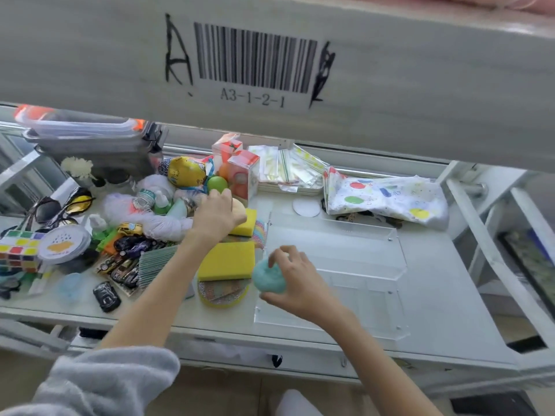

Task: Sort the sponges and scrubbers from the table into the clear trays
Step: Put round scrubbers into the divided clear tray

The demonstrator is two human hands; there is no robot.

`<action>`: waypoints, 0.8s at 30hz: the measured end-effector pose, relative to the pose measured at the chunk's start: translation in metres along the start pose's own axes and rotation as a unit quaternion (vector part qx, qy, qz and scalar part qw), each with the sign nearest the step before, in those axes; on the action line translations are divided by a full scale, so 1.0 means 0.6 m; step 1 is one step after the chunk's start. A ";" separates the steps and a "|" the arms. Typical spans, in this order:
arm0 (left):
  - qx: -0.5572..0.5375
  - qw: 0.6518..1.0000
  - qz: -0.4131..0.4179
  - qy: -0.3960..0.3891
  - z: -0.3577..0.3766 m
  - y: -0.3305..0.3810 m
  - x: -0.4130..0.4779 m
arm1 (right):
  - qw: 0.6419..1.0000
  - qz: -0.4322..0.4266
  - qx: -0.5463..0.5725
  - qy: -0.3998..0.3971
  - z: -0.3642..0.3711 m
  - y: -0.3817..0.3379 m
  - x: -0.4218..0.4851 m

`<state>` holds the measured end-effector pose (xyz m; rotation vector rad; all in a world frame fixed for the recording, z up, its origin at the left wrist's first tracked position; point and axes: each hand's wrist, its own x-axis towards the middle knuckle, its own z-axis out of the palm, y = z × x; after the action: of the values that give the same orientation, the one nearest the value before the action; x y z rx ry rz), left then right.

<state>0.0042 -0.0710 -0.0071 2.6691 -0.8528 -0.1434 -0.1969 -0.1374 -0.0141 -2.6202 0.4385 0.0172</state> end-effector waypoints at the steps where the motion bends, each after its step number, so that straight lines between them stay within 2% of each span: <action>1: -0.013 1.000 0.013 0.008 0.001 0.009 -0.020 | 1.000 0.010 -0.004 -0.004 -0.009 0.015 -0.015; 3: -0.054 0.998 0.037 -0.022 0.007 0.030 -0.072 | 0.999 0.032 -0.013 -0.011 -0.023 0.046 -0.042; 5: -0.085 0.989 0.072 -0.098 0.017 0.055 -0.123 | 0.998 0.057 -0.028 -0.017 -0.031 0.077 -0.063; 7: -0.090 0.979 0.100 -0.155 0.034 0.077 -0.160 | 0.996 0.078 -0.046 -0.022 -0.034 0.101 -0.075; 9: -0.077 0.975 0.117 -0.174 0.055 0.090 -0.181 | 0.995 0.086 -0.054 -0.022 -0.033 0.116 -0.080; 18: 0.132 0.973 0.148 -0.122 0.123 0.094 -0.202 | 0.996 0.045 -0.067 -0.042 0.016 0.122 -0.067; 21: 0.137 0.973 0.151 -0.106 0.136 0.101 -0.202 | 0.997 0.026 -0.063 -0.033 0.026 0.123 -0.065; 24: 0.097 0.979 0.140 -0.114 0.136 0.099 -0.198 | 0.997 0.011 -0.068 -0.040 0.027 0.126 -0.062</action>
<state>-0.1408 -0.0710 -0.0638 2.7059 -1.3705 -0.3180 -0.2544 -0.1815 -0.0596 -2.7367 0.4530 0.1657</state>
